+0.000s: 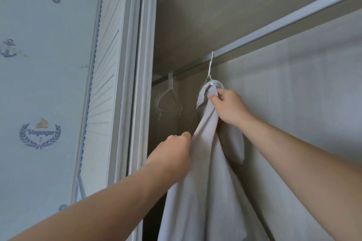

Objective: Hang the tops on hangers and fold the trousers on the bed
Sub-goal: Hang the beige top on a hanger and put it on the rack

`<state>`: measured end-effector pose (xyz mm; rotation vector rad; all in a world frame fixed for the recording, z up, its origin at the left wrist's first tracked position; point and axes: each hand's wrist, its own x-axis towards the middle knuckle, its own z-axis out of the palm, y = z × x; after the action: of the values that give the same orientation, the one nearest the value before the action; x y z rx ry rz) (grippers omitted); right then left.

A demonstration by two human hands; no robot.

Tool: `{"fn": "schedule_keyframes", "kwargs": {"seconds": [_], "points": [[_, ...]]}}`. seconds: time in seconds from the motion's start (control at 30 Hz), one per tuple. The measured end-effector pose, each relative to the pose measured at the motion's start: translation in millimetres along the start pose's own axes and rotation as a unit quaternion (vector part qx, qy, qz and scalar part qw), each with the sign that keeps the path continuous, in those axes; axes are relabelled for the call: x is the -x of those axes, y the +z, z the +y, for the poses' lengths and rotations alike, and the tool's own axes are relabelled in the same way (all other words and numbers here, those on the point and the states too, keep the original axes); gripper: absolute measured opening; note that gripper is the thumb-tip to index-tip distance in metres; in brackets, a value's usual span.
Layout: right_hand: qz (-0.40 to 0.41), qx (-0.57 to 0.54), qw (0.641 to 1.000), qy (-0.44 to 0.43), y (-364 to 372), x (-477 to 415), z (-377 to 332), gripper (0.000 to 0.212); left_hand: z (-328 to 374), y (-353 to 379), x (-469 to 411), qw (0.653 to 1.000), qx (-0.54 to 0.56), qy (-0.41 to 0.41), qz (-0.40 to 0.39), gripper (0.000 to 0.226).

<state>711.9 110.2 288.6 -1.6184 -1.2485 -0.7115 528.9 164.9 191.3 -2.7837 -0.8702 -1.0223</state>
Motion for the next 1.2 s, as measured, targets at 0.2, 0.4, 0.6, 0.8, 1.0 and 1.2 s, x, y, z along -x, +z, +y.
{"fn": "schedule_keyframes", "kwargs": {"seconds": [0.2,0.4,0.6,0.8,1.0,1.2], "points": [[-0.031,-0.089,0.995,0.006,65,-36,7,0.038,0,-3,-31,0.995,-0.085,-0.043,-0.043,0.020],[-0.069,-0.138,0.987,0.040,123,-69,13,0.027,-12,-5,-63,0.980,-0.163,-0.083,-0.075,0.022],[-0.124,-0.163,0.977,0.062,159,-78,2,0.029,-28,-4,-73,0.972,-0.178,-0.121,-0.098,0.026],[-0.124,-0.218,0.966,0.065,149,-61,-1,0.037,-24,-7,-67,0.955,-0.242,-0.125,-0.117,0.024],[-0.118,-0.237,0.964,0.035,105,-16,5,0.046,-2,-21,-22,0.921,-0.387,0.010,-0.039,0.035],[-0.115,-0.200,0.971,-0.066,74,47,-14,0.055,-33,-57,46,0.919,-0.366,0.105,0.105,0.053]]}}
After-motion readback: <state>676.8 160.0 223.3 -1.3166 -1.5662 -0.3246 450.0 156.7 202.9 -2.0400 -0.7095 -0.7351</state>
